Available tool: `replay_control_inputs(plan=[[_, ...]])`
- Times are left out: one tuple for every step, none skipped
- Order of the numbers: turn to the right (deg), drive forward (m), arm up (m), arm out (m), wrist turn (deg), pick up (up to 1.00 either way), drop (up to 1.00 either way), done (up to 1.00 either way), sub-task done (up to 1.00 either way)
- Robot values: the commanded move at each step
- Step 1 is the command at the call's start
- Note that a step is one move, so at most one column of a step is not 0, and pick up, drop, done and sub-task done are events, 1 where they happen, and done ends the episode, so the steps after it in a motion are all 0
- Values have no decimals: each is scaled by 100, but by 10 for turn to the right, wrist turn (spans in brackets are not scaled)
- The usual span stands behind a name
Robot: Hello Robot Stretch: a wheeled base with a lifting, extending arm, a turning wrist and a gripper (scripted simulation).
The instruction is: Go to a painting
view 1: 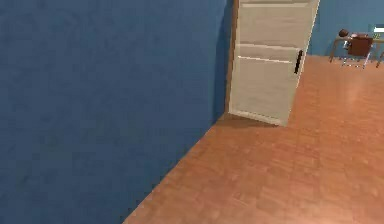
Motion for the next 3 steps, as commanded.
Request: replay_control_inputs(plan=[[390, 0, 0, 0, 0, 0, 0, 0, 0], [0, 100, 0, 0, 0, 0, 0, 0, 0], [30, 0, 0, 0, 0, 0, 0, 0, 0]])
